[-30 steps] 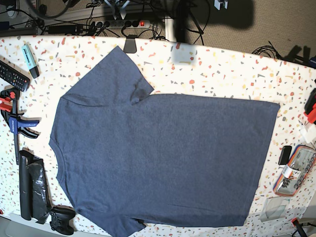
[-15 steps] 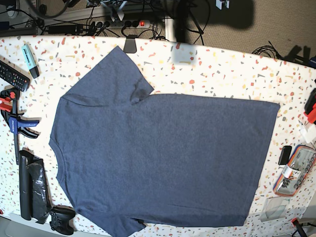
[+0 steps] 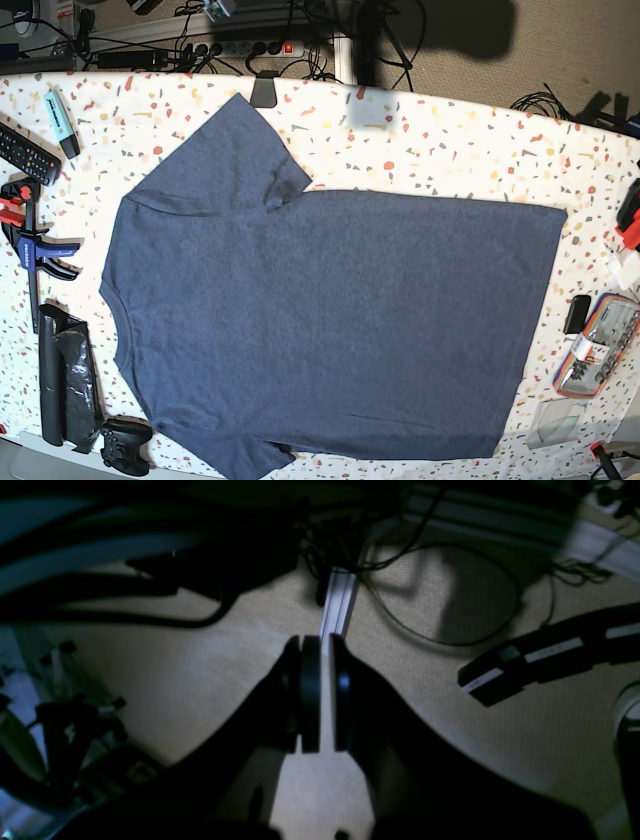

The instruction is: Fold the T-shirt properly

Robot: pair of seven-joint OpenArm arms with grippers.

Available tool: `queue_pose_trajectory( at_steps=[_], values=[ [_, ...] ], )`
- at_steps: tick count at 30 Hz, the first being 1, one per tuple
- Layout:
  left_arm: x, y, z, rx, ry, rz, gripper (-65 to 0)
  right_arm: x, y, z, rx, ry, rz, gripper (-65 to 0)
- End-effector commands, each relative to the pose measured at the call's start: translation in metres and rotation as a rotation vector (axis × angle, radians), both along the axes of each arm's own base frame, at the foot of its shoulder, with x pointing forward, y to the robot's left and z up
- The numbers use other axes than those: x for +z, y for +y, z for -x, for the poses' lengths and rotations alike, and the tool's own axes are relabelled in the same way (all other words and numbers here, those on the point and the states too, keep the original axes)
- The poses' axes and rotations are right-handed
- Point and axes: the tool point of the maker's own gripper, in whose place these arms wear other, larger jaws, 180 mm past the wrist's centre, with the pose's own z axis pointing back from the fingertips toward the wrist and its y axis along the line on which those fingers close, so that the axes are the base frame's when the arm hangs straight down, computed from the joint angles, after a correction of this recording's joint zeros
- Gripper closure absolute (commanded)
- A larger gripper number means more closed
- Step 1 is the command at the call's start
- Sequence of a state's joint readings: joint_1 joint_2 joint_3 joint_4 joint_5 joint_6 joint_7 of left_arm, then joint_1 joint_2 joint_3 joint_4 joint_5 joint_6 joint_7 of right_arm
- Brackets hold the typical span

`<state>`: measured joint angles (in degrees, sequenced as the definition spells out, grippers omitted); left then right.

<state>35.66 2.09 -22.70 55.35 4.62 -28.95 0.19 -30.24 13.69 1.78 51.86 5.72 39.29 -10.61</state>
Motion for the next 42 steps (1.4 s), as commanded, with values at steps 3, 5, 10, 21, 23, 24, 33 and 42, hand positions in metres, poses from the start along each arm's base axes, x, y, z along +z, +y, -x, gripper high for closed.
queue_pose_trajectory(
  at_steps=[3, 5, 10, 21, 23, 24, 33, 42],
  values=[
    [0.020, 0.009, 0.002, -0.037, -0.025, -0.019, -5.3, 0.025, -0.015, 0.012, 0.024, -0.033, -0.002, -4.7],
    [0.033, 0.012, -0.001, -0.074, -0.036, -0.030, -5.3, 0.042, -0.022, 0.016, 0.057, -0.055, 0.000, -4.7],
    [0.071, 0.022, -0.018, -0.143, -0.120, -0.086, -5.3, 0.089, -0.029, 0.020, 0.129, -0.082, -0.027, -4.7],
    [0.170, 0.030, -0.081, -0.322, -0.345, -0.256, -5.3, 0.197, -0.042, -0.058, 0.237, -0.340, 0.028, -4.7],
    [0.188, 0.030, -0.099, -0.366, -0.400, -0.304, -5.3, 0.216, -0.046, -0.082, 0.261, -0.420, 0.070, -4.7],
    [0.198, 0.030, -0.107, -0.389, -0.428, -0.330, -5.3, 0.227, -0.049, -0.093, 0.272, -0.458, 0.091, -4.7],
    [0.287, 0.027, -0.169, -0.635, -0.693, -0.506, -10.4, 0.297, -0.064, -0.152, 0.309, -0.714, 0.247, -4.7],
    [0.310, 0.041, -0.213, -0.804, -0.804, -0.648, -16.6, 0.303, -0.070, -0.157, 0.296, -0.726, 0.288, -4.8]
  ],
)
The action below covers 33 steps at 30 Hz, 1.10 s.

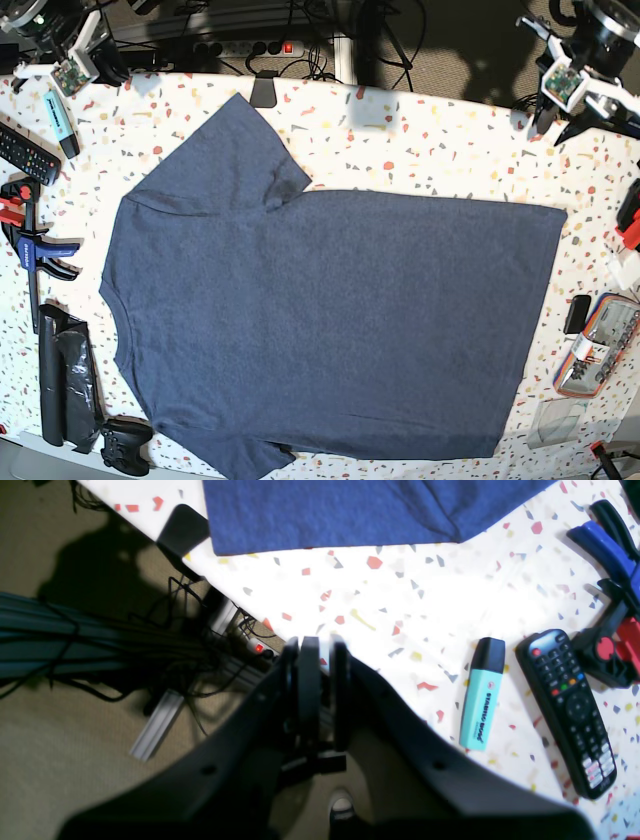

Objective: Fold the T-shirt properly
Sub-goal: 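Lower the left gripper to the shirt's hem corner and grasp it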

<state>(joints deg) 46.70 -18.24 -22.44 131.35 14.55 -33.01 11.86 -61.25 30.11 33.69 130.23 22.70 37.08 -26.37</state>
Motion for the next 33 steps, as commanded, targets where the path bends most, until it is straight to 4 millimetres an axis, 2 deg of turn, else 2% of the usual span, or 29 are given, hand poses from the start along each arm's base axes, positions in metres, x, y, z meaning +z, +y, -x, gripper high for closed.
queue_pose_trajectory(
  at_steps=[1, 6, 8, 14, 17, 19, 25, 30, 33],
  values=[
    [0.008, 0.001, -0.005, -0.017, -0.035, -0.006, -16.6, 0.004, 0.002, 0.000, 0.004, -0.006, -0.001, -5.7],
    [0.005, 0.018, -0.024, -0.086, -0.051, -0.070, -16.6, -0.001, -0.003, 0.005, -0.007, 0.030, 0.024, -25.7],
    [0.002, 0.026, -0.031, -0.103, -0.055, -0.079, -16.6, -0.001, -0.003, 0.004, -0.006, 0.029, 0.023, -29.3],
    [-0.015, 0.057, -0.055, -0.049, -0.047, -0.094, -16.6, 0.005, 0.001, -0.002, -0.001, -0.014, 0.000, -29.3],
    [-0.020, 0.068, -0.068, -0.030, -0.050, -0.095, -16.6, 0.013, 0.006, -0.012, 0.013, -0.078, -0.024, -29.3],
    [-0.023, 0.068, -0.077, -0.036, -0.050, -0.092, -16.6, 0.016, 0.005, -0.020, 0.012, -0.103, -0.020, -29.3],
    [-0.046, 0.051, -0.102, -0.070, -0.017, -0.056, -16.6, 0.020, 0.001, -0.035, 0.002, -0.135, 0.006, -29.3],
    [-0.069, 0.058, -0.126, -0.058, 0.030, -0.062, -16.6, 0.020, 0.000, -0.035, 0.001, -0.133, 0.007, -29.3],
    [-0.084, 0.062, -0.135, -0.086, 0.068, -0.129, -16.6, 0.019, -0.001, -0.034, -0.001, -0.125, 0.013, -29.3]
  ],
)
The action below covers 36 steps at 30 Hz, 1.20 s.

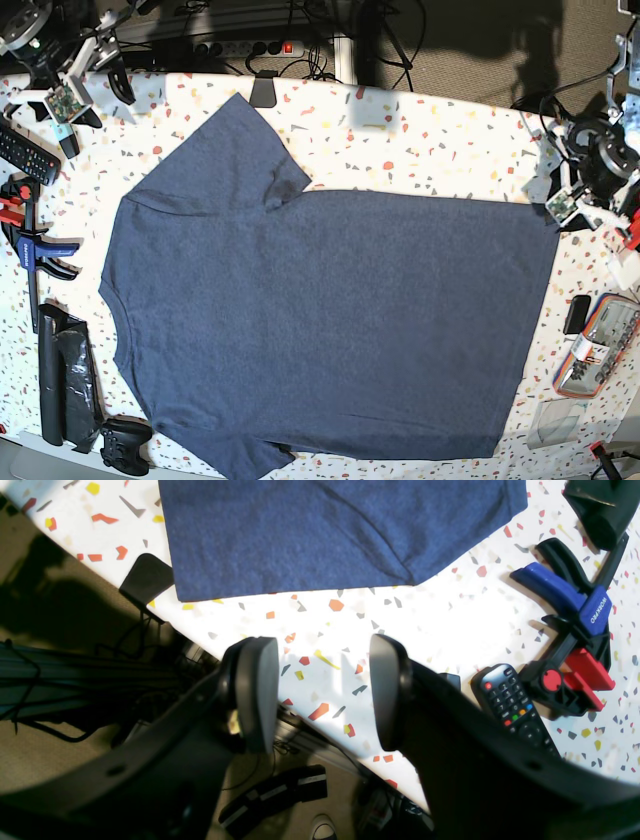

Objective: Fold the T-shirt properly
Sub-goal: 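Lower the left gripper to the shirt's hem corner and grasp it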

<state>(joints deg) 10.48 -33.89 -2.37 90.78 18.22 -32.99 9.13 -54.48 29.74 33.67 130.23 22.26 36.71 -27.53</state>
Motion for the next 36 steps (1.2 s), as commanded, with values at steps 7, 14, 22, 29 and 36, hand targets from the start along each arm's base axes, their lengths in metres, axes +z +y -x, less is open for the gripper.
queue_pose_trajectory(
  at_steps=[7, 14, 22, 29, 36],
  values=[
    [-0.023, 0.004, -0.009, -0.124, 0.057, -0.173, -16.6, 0.002, -0.001, 0.001, 0.002, 0.006, 0.014, -29.3],
    [-0.045, 0.006, -0.017, -0.180, 0.099, -0.254, -16.6, 0.001, -0.001, 0.002, -0.002, 0.011, 0.016, -29.3],
    [-0.059, 0.026, -0.030, -0.147, 0.133, -0.301, -16.6, 0.005, 0.002, -0.001, 0.006, -0.013, 0.000, -29.3],
    [-0.059, 0.027, -0.030, -0.144, 0.135, -0.303, -4.3, 0.009, 0.005, -0.004, 0.015, -0.041, -0.018, -29.3],
    [-0.059, 0.028, -0.030, -0.143, 0.134, -0.303, 0.0, 0.012, 0.007, -0.006, 0.021, -0.057, -0.027, -29.3]
  ],
)
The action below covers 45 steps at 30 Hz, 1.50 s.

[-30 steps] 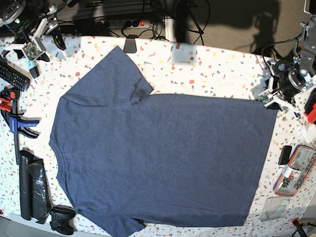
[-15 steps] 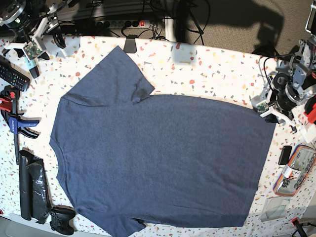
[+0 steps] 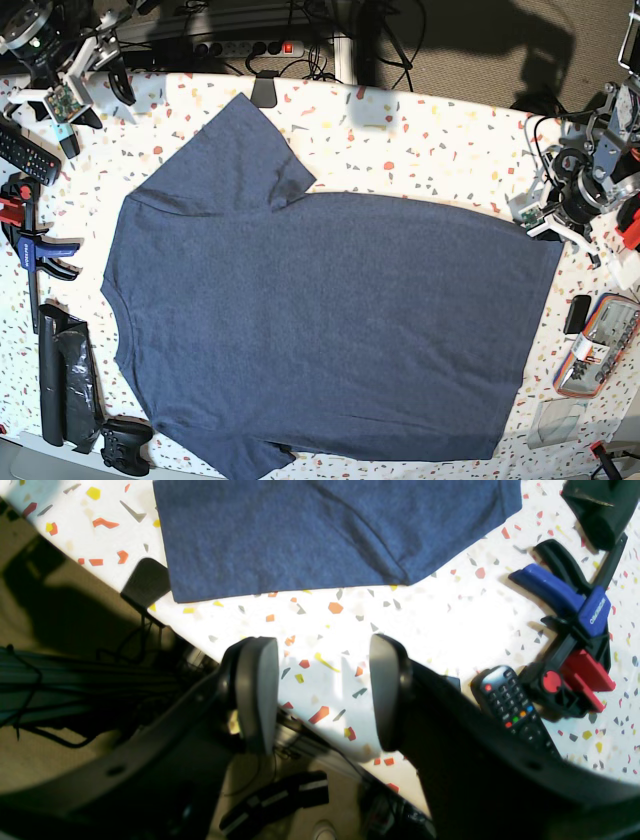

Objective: Fold the T-shirt properly
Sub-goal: 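Lower the left gripper to the shirt's hem corner and grasp it, then lower the right gripper to the other hem corner and grasp it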

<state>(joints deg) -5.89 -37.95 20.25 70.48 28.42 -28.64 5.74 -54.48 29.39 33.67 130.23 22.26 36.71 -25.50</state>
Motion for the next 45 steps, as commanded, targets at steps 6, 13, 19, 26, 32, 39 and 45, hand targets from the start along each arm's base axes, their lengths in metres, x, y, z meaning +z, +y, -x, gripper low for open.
queue_pose_trajectory(
  at_steps=[6, 13, 19, 26, 32, 39, 45],
  values=[
    [0.008, 0.005, -0.005, 0.066, 0.000, 0.070, 0.0, 0.011, 0.006, -0.005, 0.024, -0.050, -0.019, -29.3],
    [0.009, 0.001, -0.005, 0.087, 0.006, 0.112, 0.0, 0.003, -0.002, -0.012, 0.056, -0.055, 0.097, -29.3],
    [0.009, 0.001, -0.005, 0.088, 0.005, 0.112, 0.0, -0.038, 0.010, -0.019, 0.184, -0.003, 0.224, -31.9],
    [0.009, 0.001, -0.005, 0.087, 0.005, 0.113, 0.0, -0.086, 0.021, -0.038, 0.293, 0.025, 0.338, -34.2],
    [0.009, 0.001, -0.005, 0.087, 0.006, 0.112, 0.0, -0.113, 0.019, -0.056, 0.292, 0.060, 0.334, -34.1],
    [0.008, 0.001, -0.005, 0.089, 0.007, 0.110, 0.0, -0.130, 0.009, -0.076, 0.279, 0.071, 0.345, -34.1],
    [0.008, 0.001, -0.005, 0.089, 0.007, 0.110, 0.0, -0.129, 0.003, -0.103, 0.260, 0.024, 0.321, -34.1]
  ],
)
